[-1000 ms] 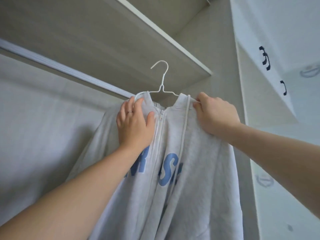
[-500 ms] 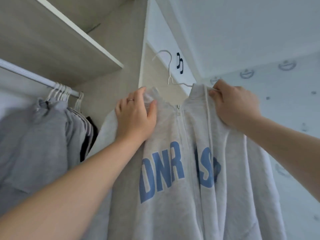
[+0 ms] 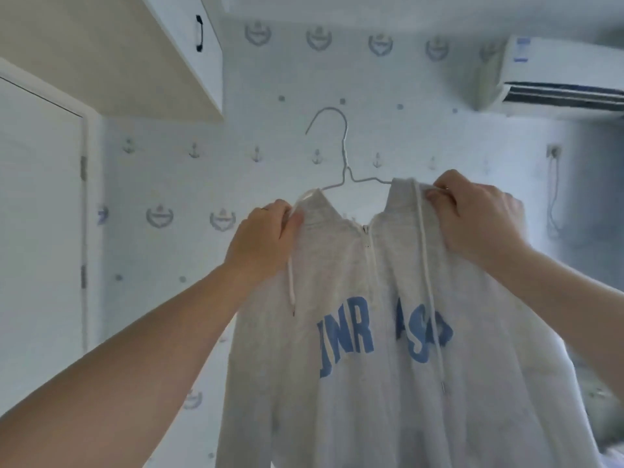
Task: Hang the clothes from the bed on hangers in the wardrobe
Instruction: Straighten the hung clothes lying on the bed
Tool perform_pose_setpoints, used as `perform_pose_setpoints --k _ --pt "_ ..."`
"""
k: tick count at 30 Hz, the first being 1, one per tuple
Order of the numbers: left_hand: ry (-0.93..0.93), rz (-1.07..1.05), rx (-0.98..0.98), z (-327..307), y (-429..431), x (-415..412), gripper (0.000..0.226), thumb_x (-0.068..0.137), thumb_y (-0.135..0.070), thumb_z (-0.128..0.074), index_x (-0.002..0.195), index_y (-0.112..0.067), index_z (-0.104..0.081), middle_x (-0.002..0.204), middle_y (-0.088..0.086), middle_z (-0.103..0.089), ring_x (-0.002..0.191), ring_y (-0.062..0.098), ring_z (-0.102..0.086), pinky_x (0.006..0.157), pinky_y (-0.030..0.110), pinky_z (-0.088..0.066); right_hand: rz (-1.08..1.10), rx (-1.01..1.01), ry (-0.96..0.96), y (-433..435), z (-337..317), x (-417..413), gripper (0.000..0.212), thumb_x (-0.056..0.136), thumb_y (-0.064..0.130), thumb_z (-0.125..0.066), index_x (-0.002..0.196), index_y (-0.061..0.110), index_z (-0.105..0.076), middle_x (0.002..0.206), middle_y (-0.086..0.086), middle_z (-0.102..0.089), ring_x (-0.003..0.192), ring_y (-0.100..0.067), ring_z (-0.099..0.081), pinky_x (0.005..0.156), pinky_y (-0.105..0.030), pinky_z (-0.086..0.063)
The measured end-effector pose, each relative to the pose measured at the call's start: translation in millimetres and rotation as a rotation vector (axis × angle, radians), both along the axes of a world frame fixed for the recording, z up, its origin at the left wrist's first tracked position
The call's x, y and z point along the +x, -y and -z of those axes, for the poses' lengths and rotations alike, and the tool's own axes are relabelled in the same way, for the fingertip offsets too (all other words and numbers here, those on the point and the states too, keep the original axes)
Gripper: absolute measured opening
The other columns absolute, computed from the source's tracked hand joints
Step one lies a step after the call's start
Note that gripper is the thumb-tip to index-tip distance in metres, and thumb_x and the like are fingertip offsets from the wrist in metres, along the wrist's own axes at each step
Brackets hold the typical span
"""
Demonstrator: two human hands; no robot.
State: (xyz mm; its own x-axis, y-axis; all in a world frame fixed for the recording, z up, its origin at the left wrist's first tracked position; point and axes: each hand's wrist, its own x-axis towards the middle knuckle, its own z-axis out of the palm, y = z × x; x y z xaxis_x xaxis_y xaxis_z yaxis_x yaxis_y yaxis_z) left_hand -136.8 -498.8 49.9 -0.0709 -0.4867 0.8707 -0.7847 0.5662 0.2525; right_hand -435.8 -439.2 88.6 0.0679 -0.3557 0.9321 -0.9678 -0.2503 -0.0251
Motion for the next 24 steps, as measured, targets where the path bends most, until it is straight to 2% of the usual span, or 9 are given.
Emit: perform_pose_setpoints --k 3,5,11,15,20,24 --pt "0.027 0.127 0.114 53 52 -24 0.039 0.104 -0.044 -0.042 0.076 -0.017 -0.044 0.069 0.000 -0.048 0.061 0.017 -0.046 0.056 0.033 -0.029 0.073 0.083 0.017 19 50 -21 0.025 0.102 0.042 -0.037 0.101 0.026 -0.056 0.082 -0.002 -0.066 0.070 -0.028 -0.052 0.065 -0.034 -0.034" --pt "0.047 0.211 0.195 86 88 -37 0.039 0.103 -0.045 -0.044 0.077 -0.017 -0.046 0.071 0.000 -0.049 0.064 0.016 -0.046 0.057 0.033 -0.032 0.136 0.152 0.053 32 84 -32 0.023 0.101 0.041 -0.039 0.100 0.026 -0.056 0.079 0.000 -0.063 0.068 -0.026 -0.048 0.063 -0.033 -0.031" --pt "0.101 0.450 0.392 170 187 -65 0.033 0.102 -0.035 -0.053 0.075 -0.016 -0.049 0.069 0.000 -0.049 0.063 0.012 -0.046 0.060 0.033 -0.033 0.262 0.342 0.185 79 184 -45 0.020 0.098 0.043 -0.045 0.099 0.028 -0.058 0.080 0.002 -0.067 0.073 -0.028 -0.058 0.064 -0.034 -0.042" --pt "0.135 0.532 0.369 208 238 -87 0.033 0.102 -0.034 -0.053 0.072 -0.025 -0.043 0.071 -0.003 -0.047 0.067 0.014 -0.044 0.062 0.030 -0.032 0.231 0.464 0.369 102 231 -51 0.015 0.094 0.042 -0.053 0.087 0.029 -0.057 0.069 0.008 -0.060 0.068 -0.021 -0.057 0.065 -0.039 -0.051" --pt "0.178 0.609 0.322 238 286 -120 0.022 0.102 -0.032 -0.053 0.085 -0.017 -0.055 0.079 -0.003 -0.047 0.078 0.020 -0.047 0.069 0.032 -0.033 0.282 0.563 0.482 120 275 -66 0.019 0.092 0.039 -0.058 0.082 0.024 -0.060 0.058 0.009 -0.052 0.058 -0.012 -0.049 0.060 -0.036 -0.046" --pt "0.248 0.678 0.297 256 317 -162 0.025 0.101 -0.034 -0.054 0.087 -0.014 -0.057 0.079 0.000 -0.049 0.078 0.022 -0.047 0.067 0.034 -0.036 0.362 0.632 0.536 129 307 -87 0.017 0.093 0.042 -0.056 0.084 0.028 -0.060 0.067 0.007 -0.059 0.066 -0.009 -0.053 0.061 -0.032 -0.042"
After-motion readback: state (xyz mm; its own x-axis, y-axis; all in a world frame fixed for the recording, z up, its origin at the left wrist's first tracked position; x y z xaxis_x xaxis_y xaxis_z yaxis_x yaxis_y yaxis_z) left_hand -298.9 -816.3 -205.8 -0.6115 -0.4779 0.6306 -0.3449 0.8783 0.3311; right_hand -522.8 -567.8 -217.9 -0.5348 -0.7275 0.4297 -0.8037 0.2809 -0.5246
